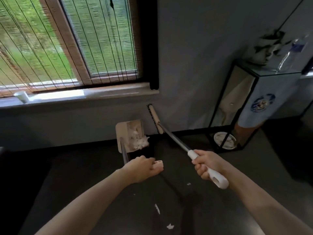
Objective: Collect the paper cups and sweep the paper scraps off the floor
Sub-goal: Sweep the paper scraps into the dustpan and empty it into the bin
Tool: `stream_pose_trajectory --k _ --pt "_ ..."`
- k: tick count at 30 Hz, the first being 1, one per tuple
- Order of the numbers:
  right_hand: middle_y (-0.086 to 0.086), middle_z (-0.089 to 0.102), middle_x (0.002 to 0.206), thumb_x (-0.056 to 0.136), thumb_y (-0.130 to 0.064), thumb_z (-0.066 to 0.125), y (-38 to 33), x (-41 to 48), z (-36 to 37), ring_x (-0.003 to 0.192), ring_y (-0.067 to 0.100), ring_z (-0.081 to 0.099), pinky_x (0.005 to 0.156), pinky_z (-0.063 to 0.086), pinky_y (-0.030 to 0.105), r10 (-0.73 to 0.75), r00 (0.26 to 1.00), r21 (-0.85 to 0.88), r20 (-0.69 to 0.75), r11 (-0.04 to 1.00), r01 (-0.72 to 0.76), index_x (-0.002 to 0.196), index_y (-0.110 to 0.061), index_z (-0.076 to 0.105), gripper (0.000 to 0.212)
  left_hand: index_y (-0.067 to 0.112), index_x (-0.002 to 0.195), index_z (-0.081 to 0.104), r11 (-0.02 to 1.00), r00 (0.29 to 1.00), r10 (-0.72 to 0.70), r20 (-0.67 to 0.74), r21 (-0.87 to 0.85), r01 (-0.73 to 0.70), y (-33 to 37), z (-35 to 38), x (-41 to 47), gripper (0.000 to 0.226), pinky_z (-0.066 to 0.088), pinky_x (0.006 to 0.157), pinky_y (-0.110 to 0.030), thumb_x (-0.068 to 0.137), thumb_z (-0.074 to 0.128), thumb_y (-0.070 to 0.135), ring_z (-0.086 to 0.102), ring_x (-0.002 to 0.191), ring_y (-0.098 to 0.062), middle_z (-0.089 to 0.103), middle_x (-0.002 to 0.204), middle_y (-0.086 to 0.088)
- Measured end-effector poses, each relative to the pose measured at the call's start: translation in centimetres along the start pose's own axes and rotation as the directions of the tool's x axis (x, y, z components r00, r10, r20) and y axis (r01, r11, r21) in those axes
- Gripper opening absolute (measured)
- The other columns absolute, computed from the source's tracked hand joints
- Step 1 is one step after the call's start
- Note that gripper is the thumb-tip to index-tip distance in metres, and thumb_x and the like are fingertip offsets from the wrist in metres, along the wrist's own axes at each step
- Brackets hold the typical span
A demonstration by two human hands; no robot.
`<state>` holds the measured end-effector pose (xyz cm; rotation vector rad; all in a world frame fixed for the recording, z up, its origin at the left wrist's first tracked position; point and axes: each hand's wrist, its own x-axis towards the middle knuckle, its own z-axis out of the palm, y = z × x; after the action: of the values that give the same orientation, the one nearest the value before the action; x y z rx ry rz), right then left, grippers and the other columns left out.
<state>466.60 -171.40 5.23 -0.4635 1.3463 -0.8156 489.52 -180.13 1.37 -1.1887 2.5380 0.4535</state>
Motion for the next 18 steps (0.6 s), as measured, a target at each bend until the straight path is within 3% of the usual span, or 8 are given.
stream_pose_trajectory --k 4,9,11,14,18 --pt "0.002 0.047 0.047 0.094 0.006 0.043 0.7 -0.4 -0.6 0.033 0.005 0.040 0.030 0.034 0.016 0.013 1.000 0.000 -0.010 1.000 -0.013 0.096 -0.025 0.048 0.031 0.013 0.121 0.050 0.997 1.000 -0.017 -0.017 0.075 0.018 1.0 1.8 -0.2 0.056 0.041 0.067 -0.031 0.093 0.036 0.060 0.062 0.092 -0.028 0.063 0.102 -0.009" --pt "0.001 0.048 0.048 0.094 0.005 0.042 1.6 -0.8 -0.9 0.033 0.004 0.041 0.030 0.034 0.015 0.032 0.999 0.011 0.007 0.999 -0.032 0.104 -0.020 0.052 0.029 0.014 0.143 0.032 0.968 0.999 -0.004 -0.042 0.252 0.015 1.2 3.7 -0.4 0.072 0.041 0.066 -0.035 0.092 0.029 0.064 0.064 0.095 -0.031 0.066 0.106 -0.012" --pt "0.001 0.049 0.048 0.094 0.005 0.042 2.1 -1.0 -0.9 0.034 0.004 0.041 0.031 0.034 0.015 0.026 1.000 0.002 0.016 1.000 -0.026 0.106 -0.020 0.051 0.030 0.017 0.149 0.020 0.942 0.999 0.010 -0.030 0.337 0.001 0.5 4.1 -0.5 0.077 0.040 0.063 -0.036 0.091 0.022 0.067 0.064 0.097 -0.031 0.066 0.113 -0.010" --pt "0.001 0.049 0.048 0.093 0.005 0.042 2.6 -1.3 -0.7 0.034 0.005 0.041 0.031 0.034 0.015 0.023 0.999 0.017 0.035 1.000 -0.024 0.104 -0.019 0.052 0.029 0.019 0.149 0.018 0.881 0.998 0.069 -0.001 0.469 -0.061 -0.8 4.3 -0.8 0.078 0.041 0.060 -0.038 0.088 0.010 0.068 0.064 0.096 -0.034 0.058 0.130 -0.007" --pt "0.002 0.049 0.051 0.093 0.005 0.044 3.0 -1.5 -0.5 0.035 0.005 0.041 0.032 0.035 0.016 0.009 0.998 0.010 0.058 1.000 -0.009 0.107 -0.022 0.052 0.031 0.009 0.148 0.019 0.843 0.992 0.125 -0.030 0.531 -0.091 -1.7 4.4 -1.3 0.079 0.037 0.058 -0.035 0.092 0.013 0.065 0.067 0.091 -0.030 0.064 0.115 -0.012"
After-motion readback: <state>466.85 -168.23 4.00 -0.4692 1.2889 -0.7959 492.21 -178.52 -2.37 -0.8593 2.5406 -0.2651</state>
